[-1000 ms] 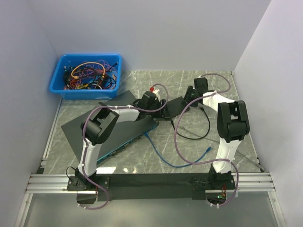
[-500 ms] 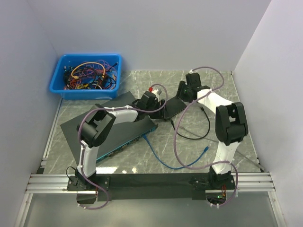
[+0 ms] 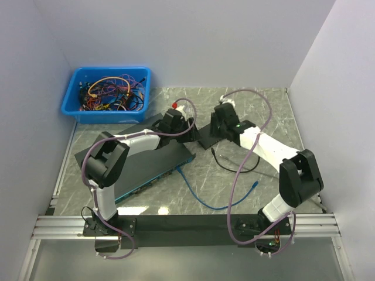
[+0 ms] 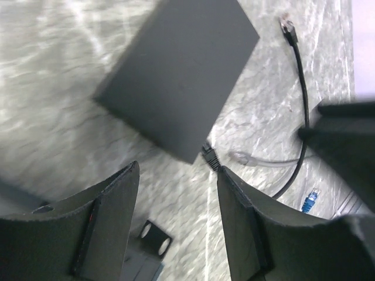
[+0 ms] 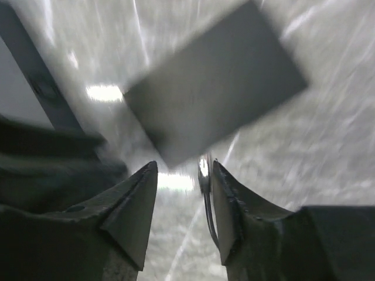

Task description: Insert the plug into the switch port

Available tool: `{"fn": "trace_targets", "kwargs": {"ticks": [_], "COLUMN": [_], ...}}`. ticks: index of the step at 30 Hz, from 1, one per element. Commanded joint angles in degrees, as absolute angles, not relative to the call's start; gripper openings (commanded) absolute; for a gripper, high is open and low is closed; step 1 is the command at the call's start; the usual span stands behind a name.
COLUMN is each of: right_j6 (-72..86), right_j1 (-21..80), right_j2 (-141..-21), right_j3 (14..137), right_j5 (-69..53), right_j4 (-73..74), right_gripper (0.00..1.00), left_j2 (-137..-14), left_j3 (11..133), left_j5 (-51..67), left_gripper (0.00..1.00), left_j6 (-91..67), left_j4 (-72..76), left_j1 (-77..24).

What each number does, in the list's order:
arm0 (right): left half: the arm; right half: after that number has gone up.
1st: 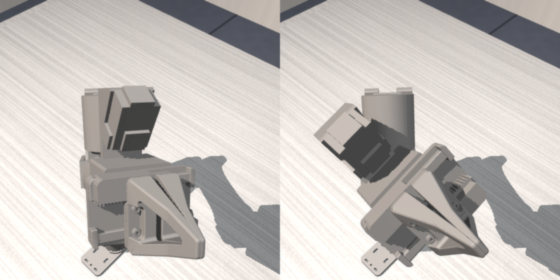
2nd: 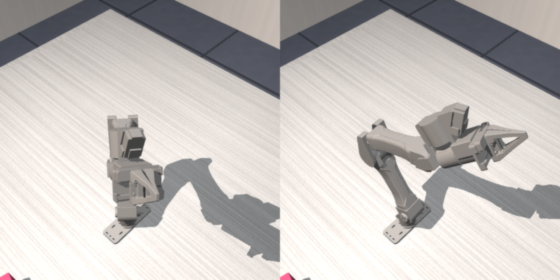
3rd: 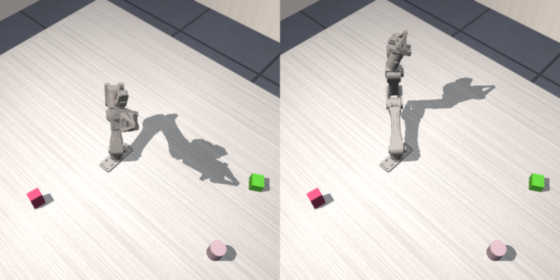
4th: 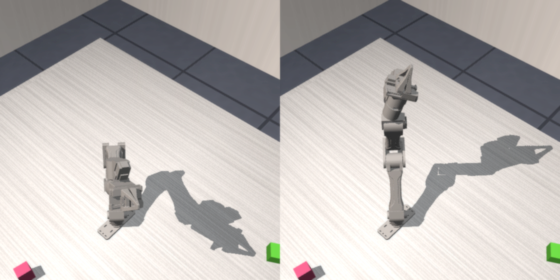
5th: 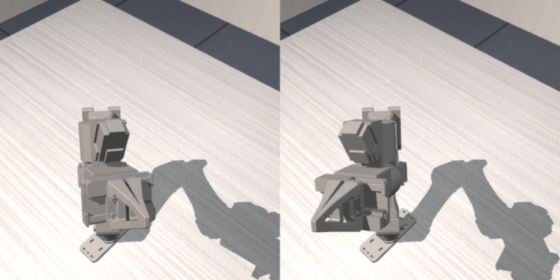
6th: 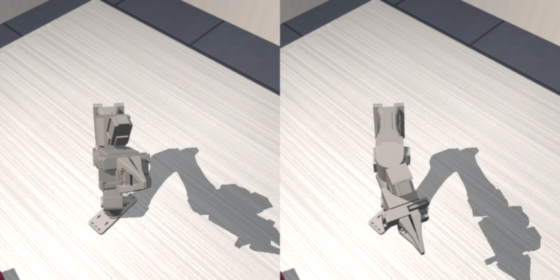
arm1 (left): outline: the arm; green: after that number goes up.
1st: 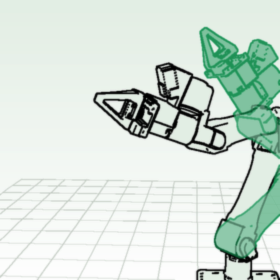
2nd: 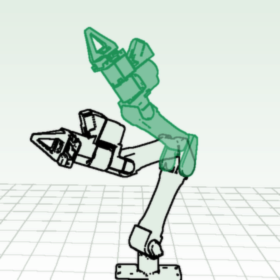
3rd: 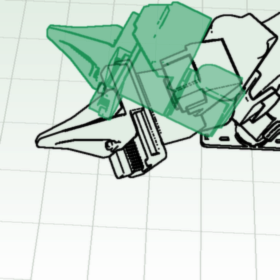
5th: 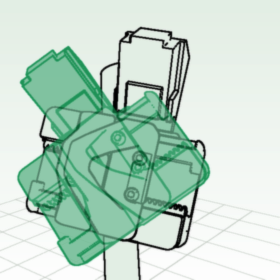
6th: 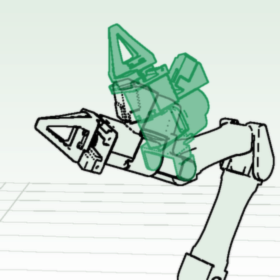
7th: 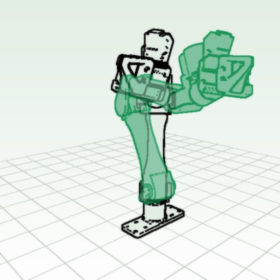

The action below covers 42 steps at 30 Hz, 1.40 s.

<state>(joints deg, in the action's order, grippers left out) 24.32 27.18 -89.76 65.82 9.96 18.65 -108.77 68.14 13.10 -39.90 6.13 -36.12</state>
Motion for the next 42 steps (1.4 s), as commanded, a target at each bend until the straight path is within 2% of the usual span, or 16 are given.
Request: {"fn": "trace_targets", "kwargs": {"ticks": [1,17,19,23,27,30,34,37,40,42], "right_j6": [24.5,25.8,25.8,25.7,25.8,25.9,26.2,26.4,26.5,26.6], "right_j1": [29.1,30.7,30.7,30.7,30.8,30.8,30.9,31.1,31.2,31.5], "right_j2": [-90.2,-100.2,-101.0,-101.9,-102.0,-101.6,-101.5,-101.3,-101.2,-100.0], "right_j3": [62.7,61.1,61.2,60.7,59.9,58.8,57.7,57.0,56.1,55.6], "right_j5": [12.6,11.6,11.3,10.2,9.0,8.3,7.7,7.6,7.8,8.0], "right_j4": [20.9,20.7,20.5,20.0,19.3,18.6,18.3,17.8,17.5,16.8], "right_gripper": [0.48,0.45,0.42,0.29,0.25,0.25,0.32,0.33,0.27,0.16], "left_j2": [-103.5,-99.2,-99.0,-98.4,-97.6,-96.9,-96.6,-96.5,-96.4,-96.0], "left_j3": [65.2,60.0,59.7,59.2,58.4,57.7,57.5,57.3,57.1,57.0], "left_j5": [11.9,13.4,13.4,13.4,13.4,13.5,13.5,13.4,13.4,13.4], "left_gripper": [0.61,0.61,0.61,0.61,0.61,0.61,0.61,0.61,0.61,0.6], "left_j6": [-40.0,-39.3,-39.3,-39.0,-38.9,-38.9,-38.9,-38.9,-38.9,-39.0], "left_j4": [8.0,9.5,9.8,9.6,9.6,9.8,9.8,9.9,9.8,9.8], "left_j1": [-34.3,-30.5,-30.3,-29.9,-29.5,-29.3,-29.3,-29.2,-29.2,-29.2]}}
